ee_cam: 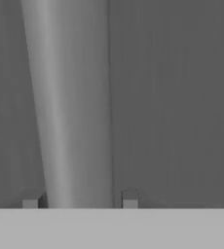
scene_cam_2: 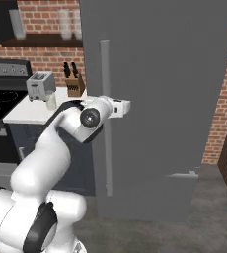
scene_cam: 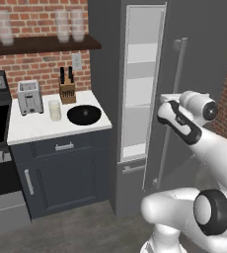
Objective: Grab a lemon wedge from the fridge and one ice cube from the ice bowl, and put them in the glass of lemonade.
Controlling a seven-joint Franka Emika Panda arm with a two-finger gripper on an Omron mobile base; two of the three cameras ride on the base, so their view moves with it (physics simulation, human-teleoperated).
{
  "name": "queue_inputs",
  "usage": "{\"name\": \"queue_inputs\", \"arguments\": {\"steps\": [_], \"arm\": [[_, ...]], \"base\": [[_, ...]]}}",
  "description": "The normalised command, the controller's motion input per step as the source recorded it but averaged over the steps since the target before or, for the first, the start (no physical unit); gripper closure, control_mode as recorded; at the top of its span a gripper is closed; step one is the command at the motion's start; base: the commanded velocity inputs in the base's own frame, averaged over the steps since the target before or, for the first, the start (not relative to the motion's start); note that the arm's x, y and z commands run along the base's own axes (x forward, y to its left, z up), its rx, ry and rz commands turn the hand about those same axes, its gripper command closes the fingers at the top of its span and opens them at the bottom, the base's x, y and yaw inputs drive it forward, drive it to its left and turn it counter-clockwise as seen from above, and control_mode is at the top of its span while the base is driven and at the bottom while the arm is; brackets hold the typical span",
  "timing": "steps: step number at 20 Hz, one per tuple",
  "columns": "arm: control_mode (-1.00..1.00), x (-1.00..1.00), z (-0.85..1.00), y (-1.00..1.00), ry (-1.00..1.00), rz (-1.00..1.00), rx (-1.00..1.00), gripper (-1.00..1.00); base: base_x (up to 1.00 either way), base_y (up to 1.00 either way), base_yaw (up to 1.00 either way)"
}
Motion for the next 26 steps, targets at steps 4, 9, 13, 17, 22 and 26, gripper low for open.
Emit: {"name": "queue_inputs", "arguments": {"steps": [4,9,13,17,22,26], "arm": [[-1.00,-0.86,0.03,-0.86,0.04,-0.09,0.07,1.00],[-1.00,-0.80,0.07,-0.83,0.06,-0.10,0.08,1.00],[-1.00,-0.72,0.15,-0.80,0.07,-0.09,0.09,1.00],[-1.00,-0.55,0.13,-0.61,0.02,-0.04,0.06,1.00],[-1.00,-0.38,0.15,-0.08,-0.01,0.00,0.01,-1.00],[-1.00,-0.58,0.17,0.01,-0.12,0.04,-0.02,-1.00]], "base": [[0.00,0.00,0.00],[0.00,0.00,0.00],[0.00,0.00,0.00],[0.00,0.00,0.00],[0.00,0.00,0.00],[0.00,0.00,0.00]]}}
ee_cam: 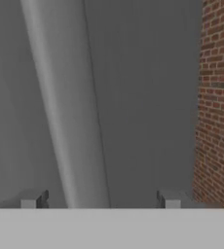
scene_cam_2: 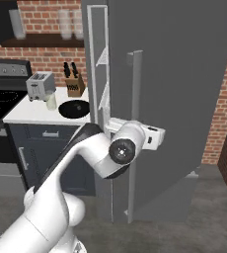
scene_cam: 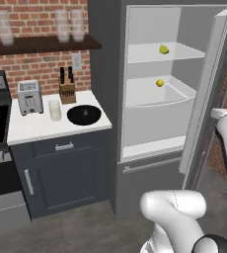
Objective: Grab a lemon wedge from the fridge and one ice cube from the ice bowl, and put them in the glass of lemonade.
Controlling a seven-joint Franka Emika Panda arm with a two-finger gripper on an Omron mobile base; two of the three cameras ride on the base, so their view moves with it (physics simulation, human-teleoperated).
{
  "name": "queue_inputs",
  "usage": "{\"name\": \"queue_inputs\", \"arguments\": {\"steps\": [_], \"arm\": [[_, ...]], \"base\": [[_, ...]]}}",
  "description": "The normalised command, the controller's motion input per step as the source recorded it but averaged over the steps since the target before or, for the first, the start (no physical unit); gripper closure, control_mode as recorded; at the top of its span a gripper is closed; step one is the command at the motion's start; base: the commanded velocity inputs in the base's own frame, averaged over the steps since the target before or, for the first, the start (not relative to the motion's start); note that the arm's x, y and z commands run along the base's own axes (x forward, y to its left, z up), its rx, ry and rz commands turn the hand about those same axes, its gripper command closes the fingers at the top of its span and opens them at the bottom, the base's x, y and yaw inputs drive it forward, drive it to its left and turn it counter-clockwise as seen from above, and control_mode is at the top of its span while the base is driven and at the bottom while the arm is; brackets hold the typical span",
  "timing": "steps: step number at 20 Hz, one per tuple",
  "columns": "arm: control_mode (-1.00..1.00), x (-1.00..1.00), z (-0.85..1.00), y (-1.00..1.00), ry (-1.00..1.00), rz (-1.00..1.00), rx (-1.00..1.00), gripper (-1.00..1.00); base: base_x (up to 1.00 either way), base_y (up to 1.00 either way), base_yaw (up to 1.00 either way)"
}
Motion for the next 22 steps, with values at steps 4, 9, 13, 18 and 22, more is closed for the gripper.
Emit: {"name": "queue_inputs", "arguments": {"steps": [4,9,13,18,22], "arm": [[-1.00,-0.74,0.19,0.21,-0.23,0.13,-0.13,-1.00],[-1.00,-0.65,0.42,0.49,-0.29,0.11,-0.29,-1.00],[-1.00,-0.48,0.52,0.63,-0.26,0.07,-0.35,-1.00],[-1.00,-0.32,0.49,0.72,-0.16,0.02,-0.42,-1.00],[-1.00,-0.08,0.27,0.72,-0.06,0.00,-0.43,-1.00]], "base": [[0.00,0.00,0.00],[0.00,0.00,0.00],[0.00,0.00,0.00],[0.00,0.00,0.00],[0.00,0.00,0.00]]}}
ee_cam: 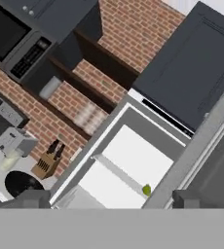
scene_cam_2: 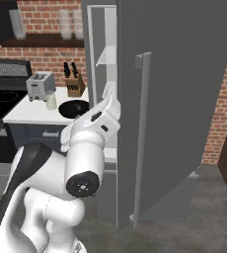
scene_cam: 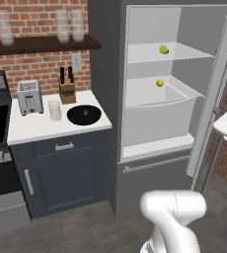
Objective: Grab a lemon wedge from the fridge and one ice cube from the ice bowl, and put them in the glass of lemonade.
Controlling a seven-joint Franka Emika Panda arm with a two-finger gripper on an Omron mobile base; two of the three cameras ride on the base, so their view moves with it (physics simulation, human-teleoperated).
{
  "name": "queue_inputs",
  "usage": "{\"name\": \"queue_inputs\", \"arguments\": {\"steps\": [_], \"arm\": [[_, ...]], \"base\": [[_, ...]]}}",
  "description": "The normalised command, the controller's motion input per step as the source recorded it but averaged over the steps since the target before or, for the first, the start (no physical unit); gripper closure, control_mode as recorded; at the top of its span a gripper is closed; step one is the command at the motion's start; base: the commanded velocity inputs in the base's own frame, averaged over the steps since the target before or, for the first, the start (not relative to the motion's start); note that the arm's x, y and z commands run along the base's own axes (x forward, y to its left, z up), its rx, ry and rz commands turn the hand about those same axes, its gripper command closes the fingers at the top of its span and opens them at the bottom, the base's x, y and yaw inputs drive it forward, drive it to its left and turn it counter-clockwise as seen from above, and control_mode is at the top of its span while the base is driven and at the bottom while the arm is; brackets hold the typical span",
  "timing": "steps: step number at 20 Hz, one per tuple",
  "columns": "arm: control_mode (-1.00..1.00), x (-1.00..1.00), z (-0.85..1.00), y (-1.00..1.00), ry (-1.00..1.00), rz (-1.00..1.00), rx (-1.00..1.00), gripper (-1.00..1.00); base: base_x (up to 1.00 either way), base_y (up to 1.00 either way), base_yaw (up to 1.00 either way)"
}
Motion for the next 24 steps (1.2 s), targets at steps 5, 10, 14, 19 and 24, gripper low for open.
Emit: {"name": "queue_inputs", "arguments": {"steps": [5,10,14,19,24], "arm": [[-1.00,0.00,0.01,0.72,0.00,-0.01,-0.42,-1.00],[-1.00,0.02,-0.04,0.47,0.09,-0.11,-0.39,-1.00],[-1.00,0.03,-0.23,0.10,0.20,-0.25,-0.34,-1.00],[-1.00,0.15,-0.33,0.02,0.21,-0.34,-0.33,-1.00],[-1.00,0.18,-0.32,0.00,0.22,-0.36,-0.30,-1.00]], "base": [[0.00,0.00,0.00],[0.00,0.00,0.00],[0.00,0.00,0.00],[0.00,0.00,0.00],[0.00,0.00,0.00]]}}
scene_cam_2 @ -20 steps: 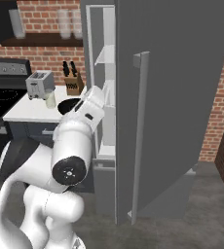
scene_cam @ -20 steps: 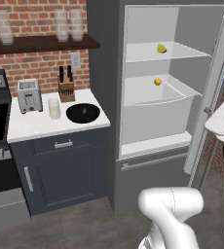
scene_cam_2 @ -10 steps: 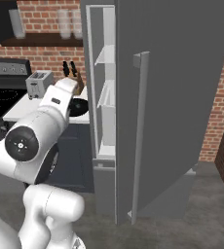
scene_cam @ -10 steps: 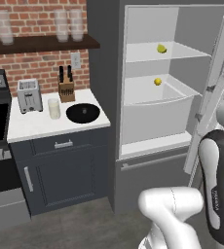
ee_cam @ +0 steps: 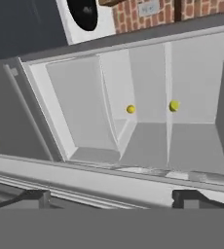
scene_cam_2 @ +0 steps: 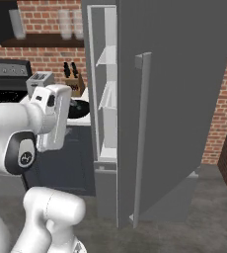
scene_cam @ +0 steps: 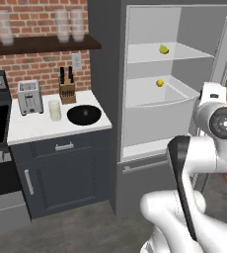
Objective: Grab a lemon wedge from the fridge and one ice cube from the ice bowl, and put them in the glass of lemonade.
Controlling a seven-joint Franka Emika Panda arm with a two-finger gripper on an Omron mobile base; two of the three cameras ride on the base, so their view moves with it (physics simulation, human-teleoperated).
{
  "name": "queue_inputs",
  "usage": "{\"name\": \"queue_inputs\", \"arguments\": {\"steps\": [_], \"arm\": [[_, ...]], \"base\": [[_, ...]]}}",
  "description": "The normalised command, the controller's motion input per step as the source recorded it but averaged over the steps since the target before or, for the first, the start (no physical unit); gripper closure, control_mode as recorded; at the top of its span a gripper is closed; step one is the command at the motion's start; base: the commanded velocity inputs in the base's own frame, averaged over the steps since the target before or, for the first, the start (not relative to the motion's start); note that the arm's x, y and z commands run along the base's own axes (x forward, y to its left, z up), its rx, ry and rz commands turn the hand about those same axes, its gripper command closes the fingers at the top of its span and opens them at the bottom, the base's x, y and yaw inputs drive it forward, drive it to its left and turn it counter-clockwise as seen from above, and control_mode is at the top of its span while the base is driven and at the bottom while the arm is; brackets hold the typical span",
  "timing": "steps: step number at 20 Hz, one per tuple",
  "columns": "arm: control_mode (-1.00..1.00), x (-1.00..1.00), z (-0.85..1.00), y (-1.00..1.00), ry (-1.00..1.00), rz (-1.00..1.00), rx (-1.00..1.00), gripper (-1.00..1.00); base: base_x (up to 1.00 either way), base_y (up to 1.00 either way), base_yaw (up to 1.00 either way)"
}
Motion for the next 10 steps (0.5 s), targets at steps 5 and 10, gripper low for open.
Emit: {"name": "queue_inputs", "arguments": {"steps": [5,10], "arm": [[-1.00,0.37,-0.32,-0.01,0.19,-0.35,-0.21,-1.00],[-1.00,0.29,-0.17,-0.21,0.07,-0.22,-0.08,-1.00]], "base": [[0.00,0.00,0.00],[0.00,0.00,0.00]]}}
